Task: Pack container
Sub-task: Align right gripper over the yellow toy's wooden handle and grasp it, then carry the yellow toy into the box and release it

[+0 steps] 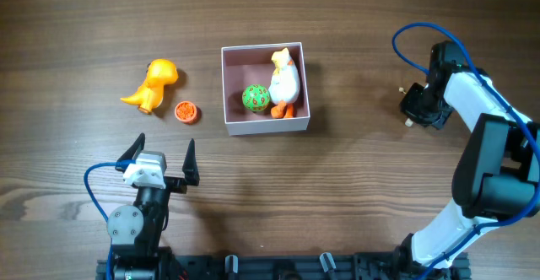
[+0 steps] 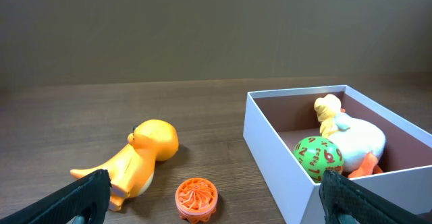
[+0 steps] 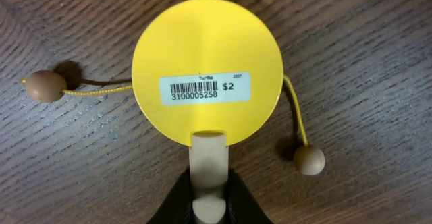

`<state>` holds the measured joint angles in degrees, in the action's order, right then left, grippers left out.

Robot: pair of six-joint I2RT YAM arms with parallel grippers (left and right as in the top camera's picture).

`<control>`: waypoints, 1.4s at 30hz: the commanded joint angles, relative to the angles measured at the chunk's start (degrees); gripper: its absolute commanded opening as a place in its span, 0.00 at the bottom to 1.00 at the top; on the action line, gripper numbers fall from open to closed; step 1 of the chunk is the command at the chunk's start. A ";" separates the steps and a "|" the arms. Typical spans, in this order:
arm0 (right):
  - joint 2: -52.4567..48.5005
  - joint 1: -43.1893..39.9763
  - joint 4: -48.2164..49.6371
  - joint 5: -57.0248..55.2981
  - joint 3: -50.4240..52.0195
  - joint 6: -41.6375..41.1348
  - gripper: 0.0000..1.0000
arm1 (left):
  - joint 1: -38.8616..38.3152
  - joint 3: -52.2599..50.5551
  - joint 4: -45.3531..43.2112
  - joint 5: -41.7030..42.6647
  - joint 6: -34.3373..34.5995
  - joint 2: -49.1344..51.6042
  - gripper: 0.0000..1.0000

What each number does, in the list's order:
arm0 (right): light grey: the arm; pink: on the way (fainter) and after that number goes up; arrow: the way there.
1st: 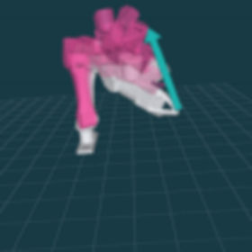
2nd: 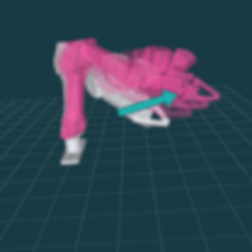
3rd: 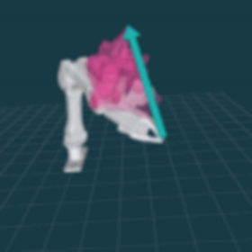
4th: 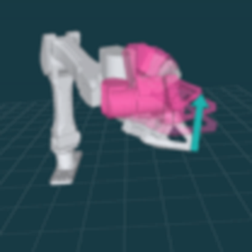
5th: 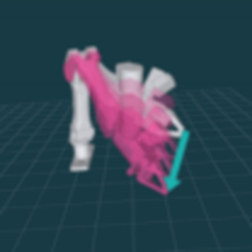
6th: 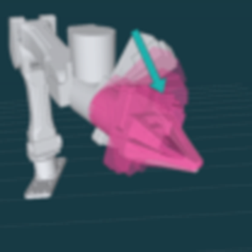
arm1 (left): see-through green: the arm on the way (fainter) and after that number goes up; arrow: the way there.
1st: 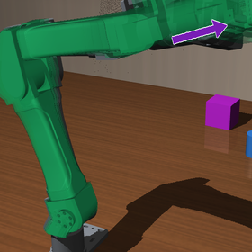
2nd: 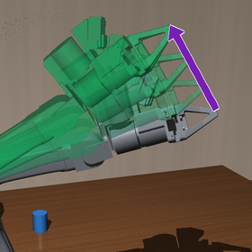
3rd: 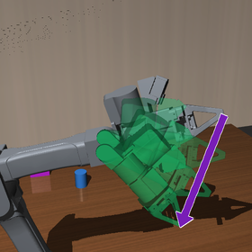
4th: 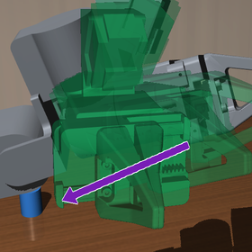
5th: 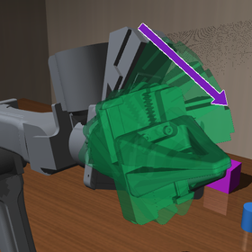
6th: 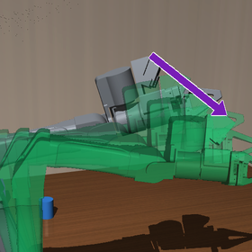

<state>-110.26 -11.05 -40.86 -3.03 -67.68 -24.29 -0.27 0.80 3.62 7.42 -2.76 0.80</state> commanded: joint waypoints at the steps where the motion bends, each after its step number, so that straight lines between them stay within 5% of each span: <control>1: -2.80 -0.04 0.26 -1.16 0.68 -0.33 0.04 | -0.26 -0.46 -0.13 1.05 -1.11 -0.42 1.00; 16: 1.03 3.43 -3.15 0.13 -5.53 0.42 0.04 | -0.26 -0.46 -0.11 1.05 -1.11 -0.42 1.00; 30: 7.41 27.36 -6.95 0.11 -18.10 2.23 0.06 | -0.26 -0.46 -0.11 1.03 -1.11 -0.42 1.00; 42: 7.39 46.40 -0.55 -4.92 -18.58 8.33 0.06 | -0.26 -0.46 -0.11 1.03 -1.11 -0.42 1.00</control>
<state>-104.33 33.10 -42.65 -4.43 -85.03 -18.68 -0.27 0.80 3.62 7.42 -2.76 0.80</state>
